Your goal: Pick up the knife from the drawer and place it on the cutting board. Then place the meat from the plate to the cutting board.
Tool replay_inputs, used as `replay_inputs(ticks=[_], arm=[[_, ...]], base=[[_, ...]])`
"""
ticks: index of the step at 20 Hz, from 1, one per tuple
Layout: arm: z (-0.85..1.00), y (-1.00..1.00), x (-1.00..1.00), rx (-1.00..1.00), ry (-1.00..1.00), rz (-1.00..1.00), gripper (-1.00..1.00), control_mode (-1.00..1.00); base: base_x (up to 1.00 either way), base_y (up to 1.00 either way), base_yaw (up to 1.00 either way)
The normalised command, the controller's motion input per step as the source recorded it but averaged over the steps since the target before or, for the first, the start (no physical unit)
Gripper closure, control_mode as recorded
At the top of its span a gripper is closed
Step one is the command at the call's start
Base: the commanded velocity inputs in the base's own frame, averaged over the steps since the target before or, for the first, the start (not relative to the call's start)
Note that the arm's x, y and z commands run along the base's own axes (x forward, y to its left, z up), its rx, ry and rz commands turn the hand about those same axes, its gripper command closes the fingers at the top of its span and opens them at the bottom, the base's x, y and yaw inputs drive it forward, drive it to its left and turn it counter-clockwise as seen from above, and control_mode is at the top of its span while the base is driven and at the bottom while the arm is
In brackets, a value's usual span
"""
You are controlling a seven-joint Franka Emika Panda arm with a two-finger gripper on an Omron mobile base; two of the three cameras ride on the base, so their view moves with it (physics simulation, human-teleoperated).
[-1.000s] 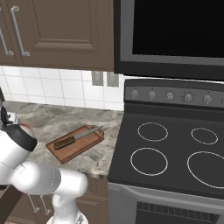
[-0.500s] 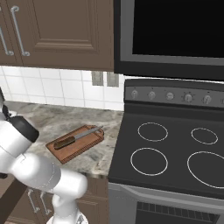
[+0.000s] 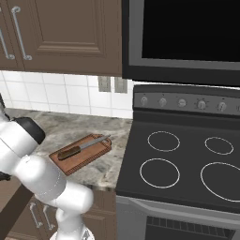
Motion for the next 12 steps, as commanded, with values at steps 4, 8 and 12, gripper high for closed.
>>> replay_inputs(ticks=[4,8,12], arm=[[-0.16,0.18,0.13,-0.01,0.00,-0.02,-1.00,-1.00],[-0.14,0.03,0.13,0.00,0.00,-0.05,-1.00,-1.00],[-0.06,0.12,0.16,-0.02,0.00,-0.08,-1.00,-1.00]], base=[[0.00,0.00,0.00],[0.00,0.00,0.00],[0.00,0.00,0.00]])
